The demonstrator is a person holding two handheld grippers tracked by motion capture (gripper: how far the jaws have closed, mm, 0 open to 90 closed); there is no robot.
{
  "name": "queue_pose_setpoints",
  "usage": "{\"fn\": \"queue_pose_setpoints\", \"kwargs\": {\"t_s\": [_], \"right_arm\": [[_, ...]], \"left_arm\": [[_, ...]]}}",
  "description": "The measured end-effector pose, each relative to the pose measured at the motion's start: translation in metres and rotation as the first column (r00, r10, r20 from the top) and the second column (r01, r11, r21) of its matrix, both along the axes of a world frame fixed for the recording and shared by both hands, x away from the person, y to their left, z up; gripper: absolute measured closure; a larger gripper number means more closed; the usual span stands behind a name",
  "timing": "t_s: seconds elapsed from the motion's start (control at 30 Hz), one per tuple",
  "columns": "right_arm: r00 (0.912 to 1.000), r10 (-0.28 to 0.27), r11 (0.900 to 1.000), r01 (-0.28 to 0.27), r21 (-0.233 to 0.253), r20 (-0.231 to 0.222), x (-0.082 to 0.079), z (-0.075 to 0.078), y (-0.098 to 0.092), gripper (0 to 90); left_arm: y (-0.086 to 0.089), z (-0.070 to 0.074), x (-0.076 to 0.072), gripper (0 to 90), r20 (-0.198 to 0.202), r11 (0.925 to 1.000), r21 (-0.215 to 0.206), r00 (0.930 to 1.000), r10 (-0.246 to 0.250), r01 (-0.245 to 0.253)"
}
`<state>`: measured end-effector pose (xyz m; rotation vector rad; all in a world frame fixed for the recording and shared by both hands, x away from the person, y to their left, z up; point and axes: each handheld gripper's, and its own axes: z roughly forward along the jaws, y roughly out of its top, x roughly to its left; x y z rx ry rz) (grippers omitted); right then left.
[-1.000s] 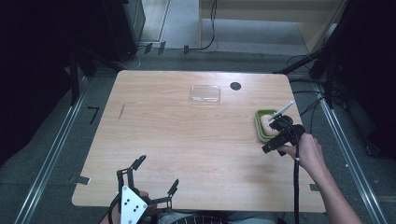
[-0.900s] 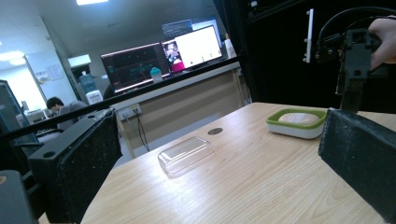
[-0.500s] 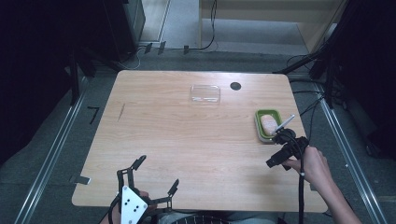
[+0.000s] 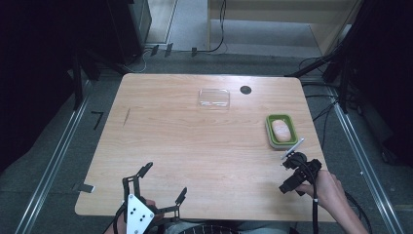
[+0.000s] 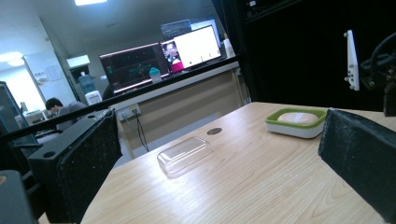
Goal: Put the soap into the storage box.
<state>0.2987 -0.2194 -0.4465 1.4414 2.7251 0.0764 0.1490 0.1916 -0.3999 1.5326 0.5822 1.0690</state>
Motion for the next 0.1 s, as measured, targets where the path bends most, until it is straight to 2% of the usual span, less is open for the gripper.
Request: {"fn": "queue_pose_setpoints", "kwargs": {"t_s": [0.1], "right_arm": [[1.0000,-0.003,1.000,0.003,-0.002,-0.009,-0.0048,-0.0073,-0.0003,0.9]], "left_arm": [[-0.0004,0.0000,0.0005,0.0,0.000,1.0000,0.002,1.0000,0.001,-0.001]]}}
